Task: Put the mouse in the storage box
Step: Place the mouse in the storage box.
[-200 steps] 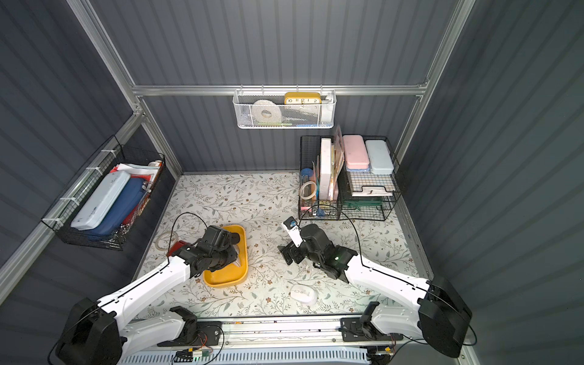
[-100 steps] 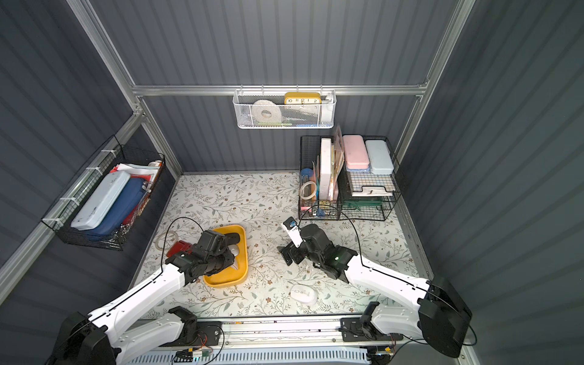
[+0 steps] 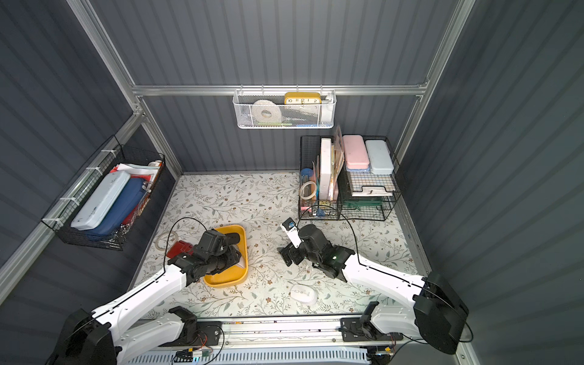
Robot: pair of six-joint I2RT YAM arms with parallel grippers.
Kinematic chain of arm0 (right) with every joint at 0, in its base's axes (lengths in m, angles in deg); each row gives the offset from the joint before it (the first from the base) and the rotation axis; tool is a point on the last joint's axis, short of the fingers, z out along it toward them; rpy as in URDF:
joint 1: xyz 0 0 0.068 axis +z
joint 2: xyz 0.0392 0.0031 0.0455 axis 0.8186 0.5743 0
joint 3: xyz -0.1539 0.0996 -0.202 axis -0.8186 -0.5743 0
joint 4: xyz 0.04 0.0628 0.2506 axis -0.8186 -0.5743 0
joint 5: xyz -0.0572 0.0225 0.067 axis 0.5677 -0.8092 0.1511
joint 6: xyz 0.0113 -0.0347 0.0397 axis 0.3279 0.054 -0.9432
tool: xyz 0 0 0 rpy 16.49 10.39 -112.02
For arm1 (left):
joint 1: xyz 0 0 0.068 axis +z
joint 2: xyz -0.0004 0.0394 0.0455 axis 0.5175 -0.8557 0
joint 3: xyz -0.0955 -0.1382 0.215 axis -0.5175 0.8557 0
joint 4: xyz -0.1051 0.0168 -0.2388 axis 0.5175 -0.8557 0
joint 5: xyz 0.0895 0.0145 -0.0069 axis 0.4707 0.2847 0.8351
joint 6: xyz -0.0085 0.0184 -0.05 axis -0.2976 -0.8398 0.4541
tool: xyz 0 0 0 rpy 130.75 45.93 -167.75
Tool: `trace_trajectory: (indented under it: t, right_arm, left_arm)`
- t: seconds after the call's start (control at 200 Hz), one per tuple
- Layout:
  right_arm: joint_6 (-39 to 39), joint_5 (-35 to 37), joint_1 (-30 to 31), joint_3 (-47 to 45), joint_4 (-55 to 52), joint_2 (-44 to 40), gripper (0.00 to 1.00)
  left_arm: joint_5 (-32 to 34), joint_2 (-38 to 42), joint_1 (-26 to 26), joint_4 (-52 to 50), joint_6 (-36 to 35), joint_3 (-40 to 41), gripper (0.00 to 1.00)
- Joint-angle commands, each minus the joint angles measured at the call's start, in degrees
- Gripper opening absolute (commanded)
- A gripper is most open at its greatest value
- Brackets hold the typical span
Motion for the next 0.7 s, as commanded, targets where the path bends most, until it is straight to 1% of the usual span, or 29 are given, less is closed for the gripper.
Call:
trace_trajectory:
  t: [0.0, 0.075, 0.255, 0.47, 0.585, 0.695]
  right_arm:
    - [-0.46, 0.45, -0.28, -0.10, 0.01, -0.24, 0.99]
    - [-0.28, 0.72, -0.27, -0.27, -0.08, -0.21, 0.99]
    - [-0.94, 1.25, -0.37, 0.36, -0.79, 0.13, 0.99]
    - [-3.36, 0.97, -0.37, 2.47, -6.07, 0.02, 0.99]
    - [-6.72, -2.87, -0.29, 5.00, -13.98, 0.31, 0.99]
    - [-10.48, -5.51, -0.29, 4.28, -19.26, -0.55, 0.98]
  left_arm:
    - [2.17, -0.11, 0.19, -3.11, 1.56, 0.52, 0.64]
    - [2.87, 0.50, 0.23, -4.76, 2.07, -0.02, 0.75]
    - [6.36, 3.03, 0.23, -9.52, 3.08, -1.66, 0.82]
    - [10.94, 5.17, 0.21, -15.84, 2.93, -6.04, 0.86]
    - [10.28, 7.20, 0.23, -16.42, 2.12, -7.42, 0.86]
    - [8.15, 8.75, 0.23, -14.81, 1.10, -7.59, 0.86]
